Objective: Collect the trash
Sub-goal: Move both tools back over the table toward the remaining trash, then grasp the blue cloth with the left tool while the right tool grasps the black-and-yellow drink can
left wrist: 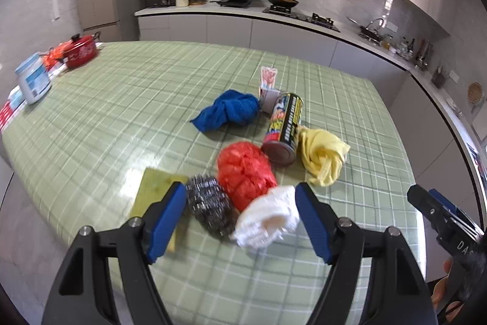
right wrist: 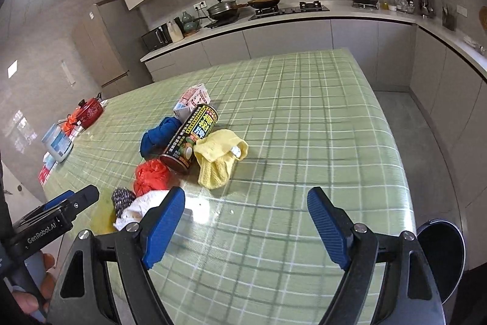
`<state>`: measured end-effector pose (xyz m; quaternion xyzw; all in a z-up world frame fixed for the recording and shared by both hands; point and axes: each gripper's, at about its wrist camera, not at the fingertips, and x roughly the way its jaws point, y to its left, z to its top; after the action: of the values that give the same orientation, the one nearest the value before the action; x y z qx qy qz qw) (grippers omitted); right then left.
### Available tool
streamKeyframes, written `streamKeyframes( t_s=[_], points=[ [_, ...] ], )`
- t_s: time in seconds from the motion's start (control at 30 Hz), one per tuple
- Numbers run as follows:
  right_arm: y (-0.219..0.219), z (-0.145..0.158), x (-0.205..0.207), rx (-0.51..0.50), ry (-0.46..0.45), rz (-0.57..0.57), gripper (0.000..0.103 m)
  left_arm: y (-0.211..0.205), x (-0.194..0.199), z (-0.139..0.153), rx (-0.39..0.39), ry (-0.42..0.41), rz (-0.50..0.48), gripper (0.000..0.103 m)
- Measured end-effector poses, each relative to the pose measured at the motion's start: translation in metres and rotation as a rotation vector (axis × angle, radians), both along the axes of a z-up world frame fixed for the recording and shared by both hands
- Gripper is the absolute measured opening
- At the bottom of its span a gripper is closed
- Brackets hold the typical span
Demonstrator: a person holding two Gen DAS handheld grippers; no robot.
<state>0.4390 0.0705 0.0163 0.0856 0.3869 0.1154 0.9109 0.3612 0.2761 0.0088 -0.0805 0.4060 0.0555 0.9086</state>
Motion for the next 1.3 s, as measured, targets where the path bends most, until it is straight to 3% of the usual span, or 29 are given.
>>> streamKeyframes(
  t_s=[0.4, 0.57, 0.77, 0.97, 1.3],
  points=[
    [0.08, 0.001, 0.038, -0.016, -0.006, -0.162, 0.084, 0.077, 0.069, -0.01, -0.033, 0.011, -0.183, 0.075],
    [0.116, -0.006, 0.056, -0.033, 0.017, -0.172, 0.084, 0.094, 0.093, -0.014, -0.043, 0.023, -0.229, 0.075],
    [0.14, -0.016, 0.086, -0.051, 0.049, -0.172, 0.084, 0.096, 0.123, -0.025, -0.038, 0.056, -0.282, 0.075],
    [0.15, -0.033, 0.121, -0.059, 0.109, -0.153, 0.07, 0.088, 0.149, -0.039, -0.042, 0.104, -0.336, 0.075],
    [0.15, -0.062, 0.165, -0.054, 0.204, -0.158, 0.07, 0.076, 0.177, -0.061, -0.024, 0.137, -0.406, 0.075]
  ],
)
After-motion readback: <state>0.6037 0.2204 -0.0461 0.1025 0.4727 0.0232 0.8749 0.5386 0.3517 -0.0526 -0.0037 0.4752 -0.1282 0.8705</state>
